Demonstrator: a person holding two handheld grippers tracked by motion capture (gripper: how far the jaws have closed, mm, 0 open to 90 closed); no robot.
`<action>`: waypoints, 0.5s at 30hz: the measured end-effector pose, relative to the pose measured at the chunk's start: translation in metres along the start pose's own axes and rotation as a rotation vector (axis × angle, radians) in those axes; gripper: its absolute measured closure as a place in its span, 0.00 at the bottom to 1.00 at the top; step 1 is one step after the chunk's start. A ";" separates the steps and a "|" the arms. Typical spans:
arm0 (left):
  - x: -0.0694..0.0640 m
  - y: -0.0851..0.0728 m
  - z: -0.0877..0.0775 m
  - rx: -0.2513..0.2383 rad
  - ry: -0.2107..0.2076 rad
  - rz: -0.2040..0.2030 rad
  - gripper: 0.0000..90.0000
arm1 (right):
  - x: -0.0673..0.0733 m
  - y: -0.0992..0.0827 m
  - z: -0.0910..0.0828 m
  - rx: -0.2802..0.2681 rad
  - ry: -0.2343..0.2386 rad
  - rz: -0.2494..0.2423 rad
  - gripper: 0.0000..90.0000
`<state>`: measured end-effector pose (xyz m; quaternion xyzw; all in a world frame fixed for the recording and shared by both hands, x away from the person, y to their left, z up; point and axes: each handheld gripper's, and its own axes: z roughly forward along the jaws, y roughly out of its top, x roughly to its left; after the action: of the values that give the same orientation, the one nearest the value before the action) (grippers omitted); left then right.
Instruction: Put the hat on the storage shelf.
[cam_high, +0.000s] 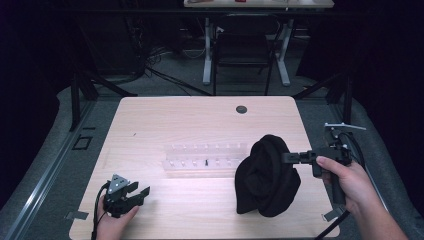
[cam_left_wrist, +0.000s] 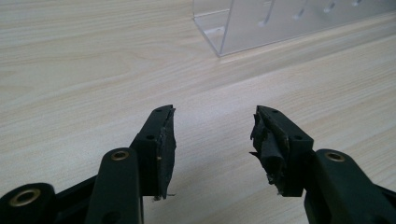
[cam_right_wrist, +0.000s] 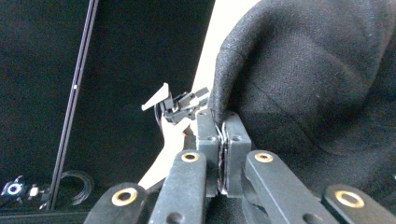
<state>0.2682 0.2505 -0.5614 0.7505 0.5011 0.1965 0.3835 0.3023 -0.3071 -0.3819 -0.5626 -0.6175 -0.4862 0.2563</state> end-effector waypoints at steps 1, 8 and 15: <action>0.000 0.000 0.000 -0.002 -0.002 -0.001 0.53 | 0.001 0.001 -0.001 -0.012 0.000 0.005 0.98; 0.000 0.000 0.001 -0.012 -0.011 -0.001 0.51 | 0.007 0.007 -0.009 -0.054 0.001 0.007 0.98; 0.000 0.000 0.001 -0.017 -0.012 -0.004 0.49 | 0.015 0.012 -0.016 -0.085 0.032 -0.006 0.98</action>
<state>0.2687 0.2505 -0.5623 0.7476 0.4985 0.1953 0.3931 0.3062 -0.3160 -0.3590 -0.5633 -0.5939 -0.5216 0.2407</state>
